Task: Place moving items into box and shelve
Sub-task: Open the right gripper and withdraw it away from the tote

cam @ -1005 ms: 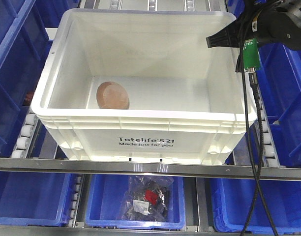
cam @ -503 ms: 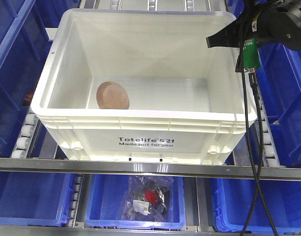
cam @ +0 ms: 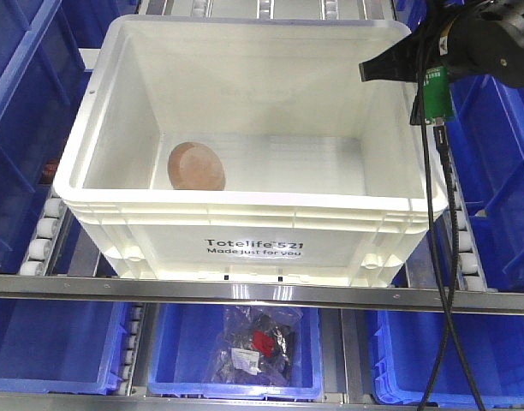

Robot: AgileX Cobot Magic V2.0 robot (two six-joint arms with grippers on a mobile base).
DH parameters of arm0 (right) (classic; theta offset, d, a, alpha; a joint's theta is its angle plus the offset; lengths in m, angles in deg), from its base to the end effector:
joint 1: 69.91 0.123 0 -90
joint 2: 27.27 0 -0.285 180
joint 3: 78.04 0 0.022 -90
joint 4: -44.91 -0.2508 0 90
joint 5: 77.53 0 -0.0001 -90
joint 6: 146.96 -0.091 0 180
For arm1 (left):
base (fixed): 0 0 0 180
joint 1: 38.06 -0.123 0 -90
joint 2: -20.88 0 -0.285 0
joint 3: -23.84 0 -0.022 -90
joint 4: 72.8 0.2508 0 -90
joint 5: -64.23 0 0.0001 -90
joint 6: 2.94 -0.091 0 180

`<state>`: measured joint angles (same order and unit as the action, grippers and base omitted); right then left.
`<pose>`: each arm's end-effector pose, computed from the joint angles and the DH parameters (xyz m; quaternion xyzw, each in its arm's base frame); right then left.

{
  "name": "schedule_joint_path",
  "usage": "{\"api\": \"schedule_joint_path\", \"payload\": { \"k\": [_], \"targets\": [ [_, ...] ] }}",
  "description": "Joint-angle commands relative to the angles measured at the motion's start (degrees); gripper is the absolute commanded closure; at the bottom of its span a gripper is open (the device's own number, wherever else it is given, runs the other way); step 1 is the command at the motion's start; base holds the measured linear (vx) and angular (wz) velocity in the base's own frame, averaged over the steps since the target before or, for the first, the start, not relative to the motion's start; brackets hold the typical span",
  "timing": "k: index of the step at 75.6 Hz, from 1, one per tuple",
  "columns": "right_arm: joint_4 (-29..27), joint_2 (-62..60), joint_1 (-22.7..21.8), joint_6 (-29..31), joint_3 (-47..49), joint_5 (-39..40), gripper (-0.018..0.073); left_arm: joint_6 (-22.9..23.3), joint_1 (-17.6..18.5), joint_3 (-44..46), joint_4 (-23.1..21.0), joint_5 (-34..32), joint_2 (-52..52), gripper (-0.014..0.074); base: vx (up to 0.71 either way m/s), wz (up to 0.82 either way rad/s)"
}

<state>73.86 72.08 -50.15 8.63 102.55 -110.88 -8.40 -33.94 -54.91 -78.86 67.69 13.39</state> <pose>0.3526 0.1009 0.3329 -0.0990 0.8897 -0.0471 0.4432 0.0571 -0.0047 0.1990 0.0240 0.7047 -0.0314 0.7084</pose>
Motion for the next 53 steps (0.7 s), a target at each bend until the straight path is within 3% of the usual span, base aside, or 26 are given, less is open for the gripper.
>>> {"api": "schedule_joint_path", "payload": {
  "k": [1,11,36,53],
  "targets": [
    [0.84,-3.25,0.11,-1.69,2.03,2.16,0.0332,0.67,-0.05,-1.93,-0.52,-4.70,1.18,0.0603,0.00,0.00],
    [0.64,-5.37,0.11,-4.94,2.03,-1.02,0.0332,0.67,-0.05,-1.93,-0.52,-4.70,1.18,0.0603,0.00,0.00],
    [-0.30,-10.42,0.16,-3.62,1.36,-9.31,0.0332,0.67,-0.05,-1.93,-0.52,-4.70,1.18,0.0602,0.00,0.00],
    [-4.41,-17.35,0.16,-3.68,-9.58,-5.67,0.0332,0.67,-0.05,-1.93,-0.52,-4.70,1.18,0.0602,0.00,0.00]
  ]
}}
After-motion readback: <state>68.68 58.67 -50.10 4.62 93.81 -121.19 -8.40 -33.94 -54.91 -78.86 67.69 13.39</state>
